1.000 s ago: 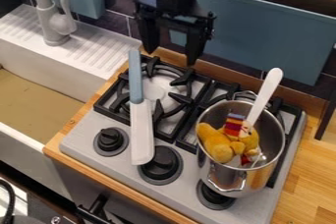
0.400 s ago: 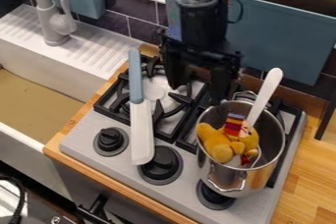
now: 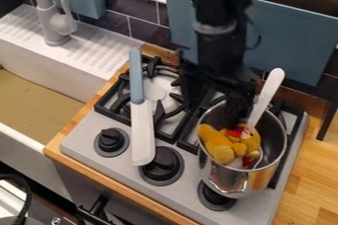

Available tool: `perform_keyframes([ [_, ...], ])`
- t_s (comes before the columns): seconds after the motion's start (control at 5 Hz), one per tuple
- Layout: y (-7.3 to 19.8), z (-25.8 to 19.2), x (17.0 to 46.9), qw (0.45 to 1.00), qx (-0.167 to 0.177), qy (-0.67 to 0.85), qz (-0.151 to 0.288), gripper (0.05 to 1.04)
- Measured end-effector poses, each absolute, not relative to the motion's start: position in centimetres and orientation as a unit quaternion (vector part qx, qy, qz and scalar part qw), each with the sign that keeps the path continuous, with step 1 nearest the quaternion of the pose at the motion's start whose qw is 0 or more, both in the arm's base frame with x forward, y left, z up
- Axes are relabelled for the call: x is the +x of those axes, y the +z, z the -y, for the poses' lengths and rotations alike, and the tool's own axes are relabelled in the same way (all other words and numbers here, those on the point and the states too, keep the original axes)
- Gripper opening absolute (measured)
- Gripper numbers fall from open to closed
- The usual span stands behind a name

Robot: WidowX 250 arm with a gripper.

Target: Put the silver pot on the right burner

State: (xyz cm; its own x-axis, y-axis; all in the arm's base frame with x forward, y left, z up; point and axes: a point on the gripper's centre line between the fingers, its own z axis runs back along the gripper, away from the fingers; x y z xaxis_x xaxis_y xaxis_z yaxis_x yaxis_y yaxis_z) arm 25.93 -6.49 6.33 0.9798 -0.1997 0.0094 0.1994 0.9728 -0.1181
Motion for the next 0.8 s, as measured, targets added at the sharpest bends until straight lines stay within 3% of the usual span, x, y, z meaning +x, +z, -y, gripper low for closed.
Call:
perform_keyframes([
  [0.8, 4.1, 5.5, 26.3, 0.996, -0.013, -0.088, 0.027, 0.999],
])
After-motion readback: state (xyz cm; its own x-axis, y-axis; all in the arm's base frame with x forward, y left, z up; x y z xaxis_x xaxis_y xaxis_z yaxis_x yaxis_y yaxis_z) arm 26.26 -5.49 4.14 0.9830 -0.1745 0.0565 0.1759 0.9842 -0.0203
